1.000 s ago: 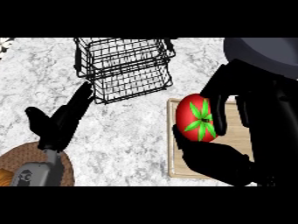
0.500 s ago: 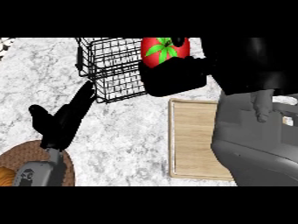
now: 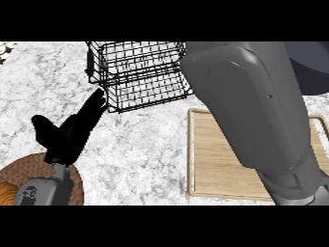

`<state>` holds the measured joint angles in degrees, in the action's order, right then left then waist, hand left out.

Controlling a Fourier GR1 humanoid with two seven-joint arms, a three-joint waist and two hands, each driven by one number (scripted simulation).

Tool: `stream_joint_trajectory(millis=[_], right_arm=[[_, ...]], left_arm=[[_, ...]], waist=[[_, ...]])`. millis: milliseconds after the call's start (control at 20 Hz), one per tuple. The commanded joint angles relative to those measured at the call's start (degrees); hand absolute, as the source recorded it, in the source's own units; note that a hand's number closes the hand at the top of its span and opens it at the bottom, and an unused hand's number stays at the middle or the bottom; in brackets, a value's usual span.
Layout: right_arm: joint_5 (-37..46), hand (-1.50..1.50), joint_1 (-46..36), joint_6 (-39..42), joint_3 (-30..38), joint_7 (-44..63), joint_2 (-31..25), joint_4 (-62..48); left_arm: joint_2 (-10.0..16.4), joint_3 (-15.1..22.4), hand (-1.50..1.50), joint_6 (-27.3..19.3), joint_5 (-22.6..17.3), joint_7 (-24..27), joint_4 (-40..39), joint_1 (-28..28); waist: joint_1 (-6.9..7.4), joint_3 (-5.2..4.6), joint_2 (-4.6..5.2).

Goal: Pick the tomato from the tray and place it in the tiered basket

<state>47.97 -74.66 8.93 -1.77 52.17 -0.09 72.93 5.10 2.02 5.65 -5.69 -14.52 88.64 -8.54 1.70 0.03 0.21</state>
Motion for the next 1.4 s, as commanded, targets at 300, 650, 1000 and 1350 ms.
stream_joint_trajectory(millis=[300,650,1000,1350], right_arm=[[-6.8,1.5,-6.3,-21.2,-2.3,-11.5,0.1,-28.0],[-20.9,1.5,-5.2,-32.7,2.9,-20.3,0.1,-33.2],[-31.6,-1.5,-7.4,-35.9,-0.6,-34.1,0.1,-41.2],[-35.2,-1.5,-13.2,-46.5,-3.6,-38.9,0.1,-45.1]], left_arm=[[-1.0,0.8,0.0,0.4,0.5,-0.5,-2.4,-2.0],[-2.0,2.4,0.0,-0.3,2.1,-0.2,-2.3,-3.6],[-3.7,5.0,0.0,0.2,3.0,-0.1,-2.8,-4.1],[-0.8,0.8,0.0,2.0,0.5,-0.9,-4.9,-6.3]], waist=[[1.31,-0.14,0.63],[3.87,-0.1,1.48],[6.17,-0.16,1.73],[5.55,-0.24,1.38]])
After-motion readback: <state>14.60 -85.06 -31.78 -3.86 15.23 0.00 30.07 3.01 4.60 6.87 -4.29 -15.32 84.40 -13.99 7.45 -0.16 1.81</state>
